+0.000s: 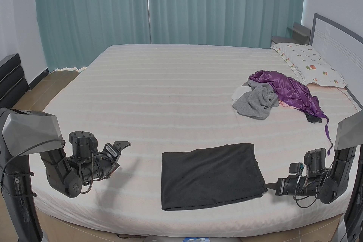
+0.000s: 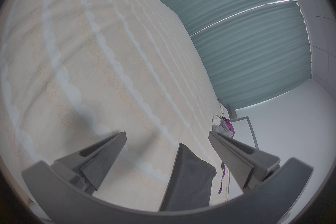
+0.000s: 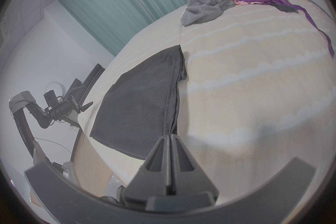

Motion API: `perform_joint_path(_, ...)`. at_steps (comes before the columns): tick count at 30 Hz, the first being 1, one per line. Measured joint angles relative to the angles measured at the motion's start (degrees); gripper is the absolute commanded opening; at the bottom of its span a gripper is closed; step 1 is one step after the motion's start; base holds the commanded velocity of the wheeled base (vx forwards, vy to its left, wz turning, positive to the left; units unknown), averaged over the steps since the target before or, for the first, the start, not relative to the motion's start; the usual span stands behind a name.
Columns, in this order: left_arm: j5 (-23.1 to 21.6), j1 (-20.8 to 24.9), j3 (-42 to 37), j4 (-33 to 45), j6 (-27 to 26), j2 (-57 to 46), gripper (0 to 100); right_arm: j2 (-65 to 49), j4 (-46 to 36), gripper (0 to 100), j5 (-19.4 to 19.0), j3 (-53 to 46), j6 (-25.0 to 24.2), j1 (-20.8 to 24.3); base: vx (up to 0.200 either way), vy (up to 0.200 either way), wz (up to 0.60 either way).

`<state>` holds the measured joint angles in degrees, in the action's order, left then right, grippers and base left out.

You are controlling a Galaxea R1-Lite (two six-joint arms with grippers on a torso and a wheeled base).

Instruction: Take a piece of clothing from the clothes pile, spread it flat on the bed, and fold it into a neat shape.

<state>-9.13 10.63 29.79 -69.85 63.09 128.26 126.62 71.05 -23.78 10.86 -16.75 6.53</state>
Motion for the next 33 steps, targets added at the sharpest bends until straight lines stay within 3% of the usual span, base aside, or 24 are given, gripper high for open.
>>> perform_joint_path(21,0.0,0.0,0.0,0.0,0.0,0.0,100,-1.3,0.0,0,-0.1,-2.9,0.8,-1.9,0.0,0.0,0.0)
perform_joint_path(22,0.0,0.0,0.0,0.0,0.0,0.0,100,-1.2,0.0,100,-0.1,-2.9,0.8,-2.0,0.0,0.0,0.0)
perform_joint_path(33,0.0,0.0,0.0,0.0,0.0,0.0,100,-1.1,0.3,100,-0.4,0.9,-1.5,-1.8,0.0,0.0,0.0)
